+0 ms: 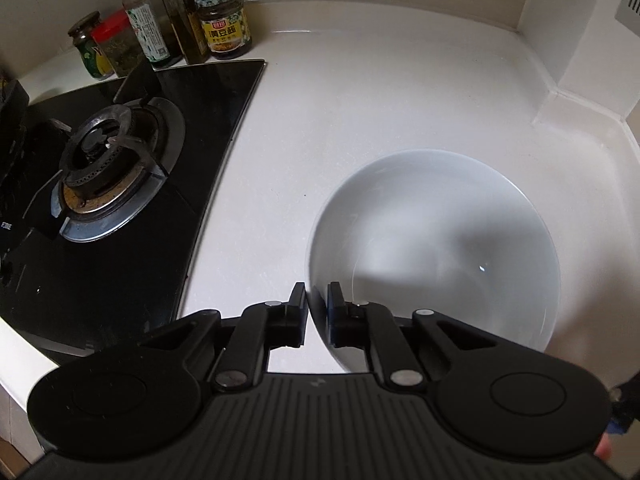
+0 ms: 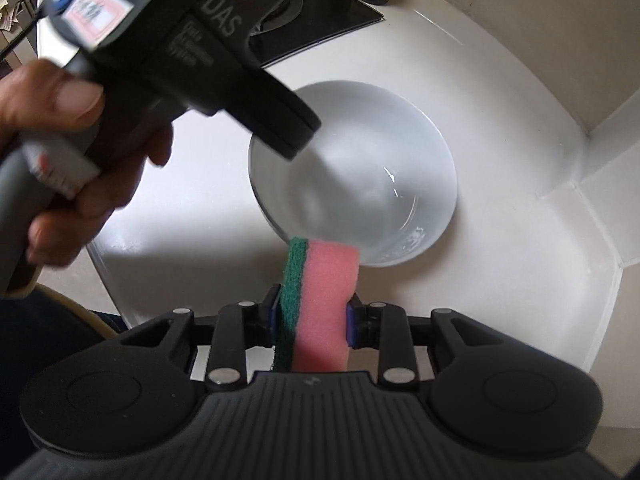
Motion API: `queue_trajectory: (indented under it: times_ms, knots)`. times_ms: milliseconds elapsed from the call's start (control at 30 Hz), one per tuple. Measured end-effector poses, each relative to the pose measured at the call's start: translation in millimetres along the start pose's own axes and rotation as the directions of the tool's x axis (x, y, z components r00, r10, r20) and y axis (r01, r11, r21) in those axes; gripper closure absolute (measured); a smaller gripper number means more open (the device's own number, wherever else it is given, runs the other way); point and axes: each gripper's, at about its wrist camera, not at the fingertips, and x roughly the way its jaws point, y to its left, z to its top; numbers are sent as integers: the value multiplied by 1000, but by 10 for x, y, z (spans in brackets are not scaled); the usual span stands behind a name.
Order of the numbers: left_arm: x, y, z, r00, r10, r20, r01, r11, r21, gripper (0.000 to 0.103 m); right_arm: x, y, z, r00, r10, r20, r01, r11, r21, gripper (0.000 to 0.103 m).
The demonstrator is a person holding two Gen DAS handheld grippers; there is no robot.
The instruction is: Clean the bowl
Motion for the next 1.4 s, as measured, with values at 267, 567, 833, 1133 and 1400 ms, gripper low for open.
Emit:
queue_trajectory:
  times_ms: [267, 567, 833, 1133, 1400]
  knots:
    - [2, 320, 105, 987, -117, -112, 112, 992, -57, 92, -211, 6, 111, 994, 96, 58, -94, 995, -32, 77]
    - [-34, 356, 5, 990, -96, -100, 94, 995, -19, 89, 72, 337, 567, 960, 239, 147, -227, 969, -94, 77]
    - [-34, 478, -14, 976, -183, -121, 189, 981, 40, 81, 190, 240, 634, 954, 281, 101, -265, 953, -143, 78]
    - [17, 448, -30, 941, -298, -158, 304, 952, 16, 76, 44, 26, 426, 970, 241, 3, -237, 955, -180, 78]
    - [118, 633, 78, 913, -336, -231, 290, 933, -212, 86, -117, 23, 217, 981, 163, 102, -157, 986, -60, 78]
